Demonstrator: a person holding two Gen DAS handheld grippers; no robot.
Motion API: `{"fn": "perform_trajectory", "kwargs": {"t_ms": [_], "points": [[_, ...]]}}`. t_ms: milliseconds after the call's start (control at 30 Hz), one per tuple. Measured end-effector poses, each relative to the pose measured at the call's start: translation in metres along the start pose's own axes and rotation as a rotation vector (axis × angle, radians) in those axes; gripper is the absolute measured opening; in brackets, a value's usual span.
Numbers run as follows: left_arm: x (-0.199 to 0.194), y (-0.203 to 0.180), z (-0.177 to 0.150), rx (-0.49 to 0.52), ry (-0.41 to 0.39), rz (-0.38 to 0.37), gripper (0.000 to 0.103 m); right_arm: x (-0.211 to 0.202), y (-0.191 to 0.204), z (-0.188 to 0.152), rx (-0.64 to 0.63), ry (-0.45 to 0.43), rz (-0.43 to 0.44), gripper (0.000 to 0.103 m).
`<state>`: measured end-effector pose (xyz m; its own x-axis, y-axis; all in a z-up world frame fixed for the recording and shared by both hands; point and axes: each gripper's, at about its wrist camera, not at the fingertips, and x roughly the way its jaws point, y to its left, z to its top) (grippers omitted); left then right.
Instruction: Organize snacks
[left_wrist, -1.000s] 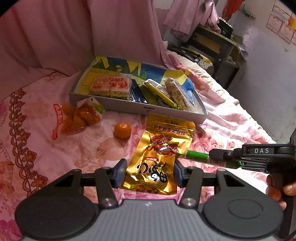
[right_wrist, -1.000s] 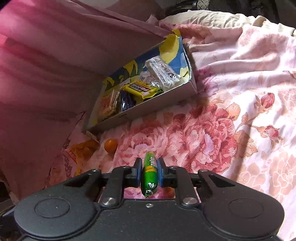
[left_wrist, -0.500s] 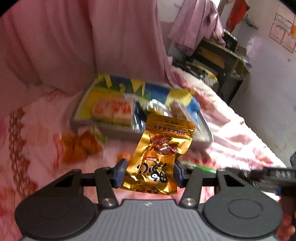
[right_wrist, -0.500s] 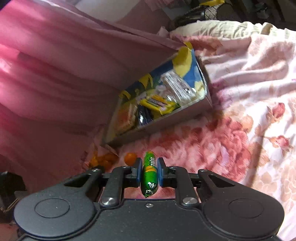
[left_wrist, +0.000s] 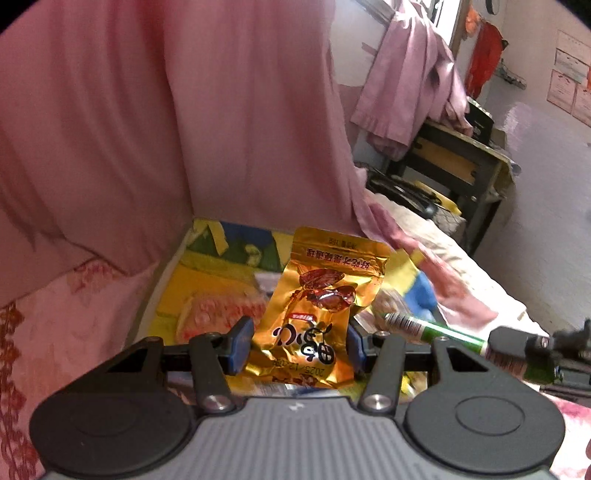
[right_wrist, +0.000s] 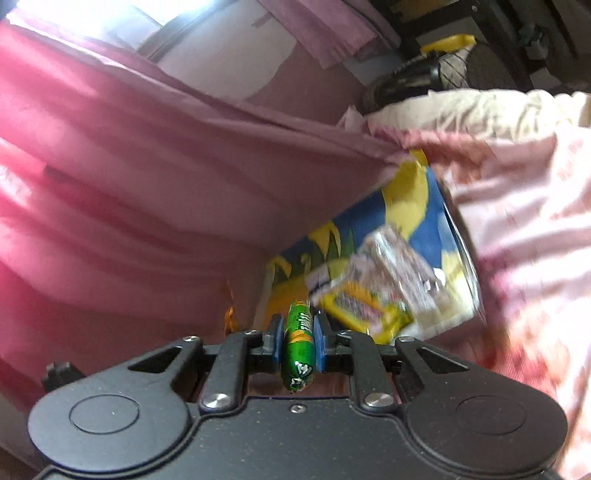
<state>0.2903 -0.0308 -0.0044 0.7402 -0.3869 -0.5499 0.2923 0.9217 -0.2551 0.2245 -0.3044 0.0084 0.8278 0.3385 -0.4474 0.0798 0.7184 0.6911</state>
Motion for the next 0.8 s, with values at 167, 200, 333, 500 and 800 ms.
{"fn": "perform_trajectory", "kwargs": {"t_ms": [167,200,333,500,800], "points": [[0.016,0.009,0.005,0.034,-0.024,0.061,0.056,0.038,-0.006,0.013,-0.032,-0.026,-0.051,0.019],[0.019,0.011,0.005,0.041,-0.027,0.076,0.056,0.045,-0.009,0.015,-0.033,-0.028,-0.06,0.019],[0.027,0.021,0.006,0.031,-0.024,0.109,0.056,0.063,-0.012,0.015,-0.059,-0.034,-0.087,0.019],[0.037,0.026,0.004,0.048,-0.016,0.147,0.056,0.091,-0.019,0.006,-0.104,-0.001,-0.139,0.019],[0.05,0.028,0.0,0.055,0.008,0.159,0.056,0.104,-0.026,-0.003,-0.121,0.034,-0.164,0.019]]}}
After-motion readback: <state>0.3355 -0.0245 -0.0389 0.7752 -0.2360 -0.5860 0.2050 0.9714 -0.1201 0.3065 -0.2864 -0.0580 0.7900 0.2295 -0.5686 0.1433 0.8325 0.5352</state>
